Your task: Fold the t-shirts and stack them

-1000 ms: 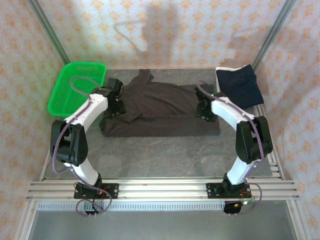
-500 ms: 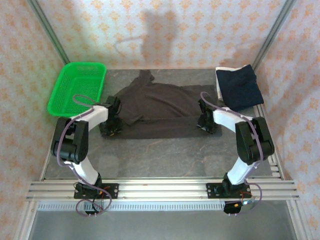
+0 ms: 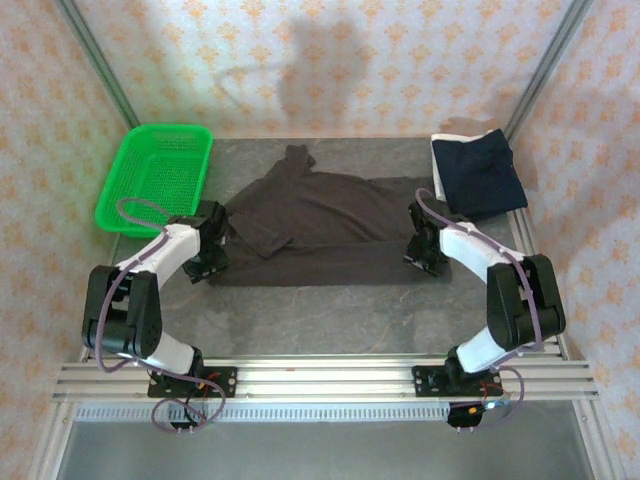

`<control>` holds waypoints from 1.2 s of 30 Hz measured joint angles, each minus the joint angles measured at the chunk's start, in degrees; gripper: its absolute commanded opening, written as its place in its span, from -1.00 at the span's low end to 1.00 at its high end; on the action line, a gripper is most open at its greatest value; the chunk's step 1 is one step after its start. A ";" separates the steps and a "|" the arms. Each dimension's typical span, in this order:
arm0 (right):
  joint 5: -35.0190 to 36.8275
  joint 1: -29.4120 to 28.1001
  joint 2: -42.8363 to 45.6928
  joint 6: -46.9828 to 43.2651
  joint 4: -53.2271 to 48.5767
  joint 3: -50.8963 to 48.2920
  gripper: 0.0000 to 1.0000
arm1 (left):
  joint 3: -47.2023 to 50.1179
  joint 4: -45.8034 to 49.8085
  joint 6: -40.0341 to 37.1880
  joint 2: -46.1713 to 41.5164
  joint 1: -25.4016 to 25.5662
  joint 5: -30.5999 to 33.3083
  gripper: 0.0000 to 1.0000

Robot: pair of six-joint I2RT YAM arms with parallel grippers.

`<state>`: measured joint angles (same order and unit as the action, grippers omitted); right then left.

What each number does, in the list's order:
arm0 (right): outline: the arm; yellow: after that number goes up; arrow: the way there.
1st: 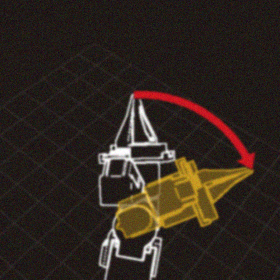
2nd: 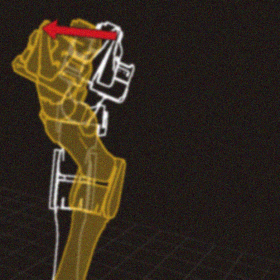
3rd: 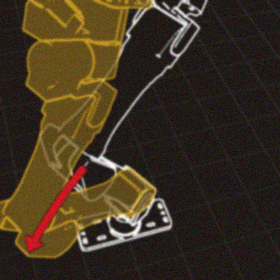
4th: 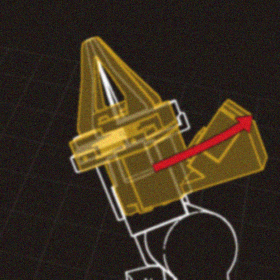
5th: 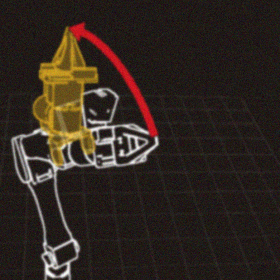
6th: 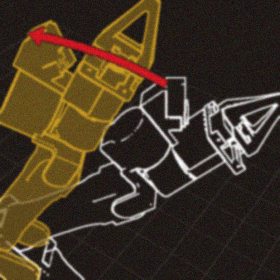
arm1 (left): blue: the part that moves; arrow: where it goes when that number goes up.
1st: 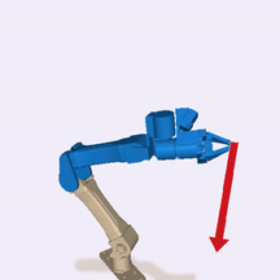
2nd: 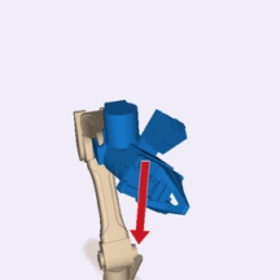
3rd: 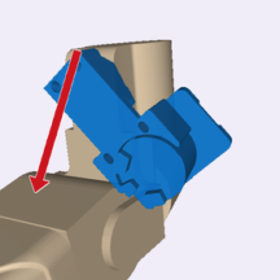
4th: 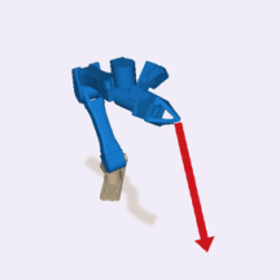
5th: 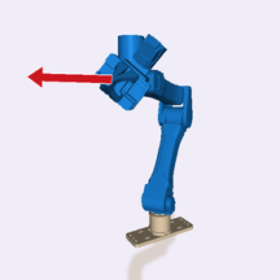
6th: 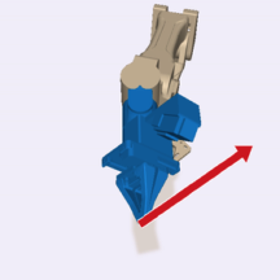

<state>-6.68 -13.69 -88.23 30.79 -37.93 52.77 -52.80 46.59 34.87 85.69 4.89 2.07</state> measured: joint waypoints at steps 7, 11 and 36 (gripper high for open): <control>-1.07 -0.02 -2.05 -1.73 0.72 4.33 -0.07 | -11.56 -3.69 3.30 4.13 12.63 -3.82 -0.02; -1.29 -0.02 -3.45 -2.54 1.60 4.68 -0.07 | -14.56 -7.89 5.22 11.67 15.02 -7.72 0.10; -0.22 -0.02 -4.00 -5.38 3.39 4.59 -0.07 | -19.26 -7.43 4.87 18.99 15.39 -12.17 -0.07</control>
<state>-6.90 -13.72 -92.23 25.41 -34.54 57.36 -72.05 39.16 39.75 104.68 20.27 -10.11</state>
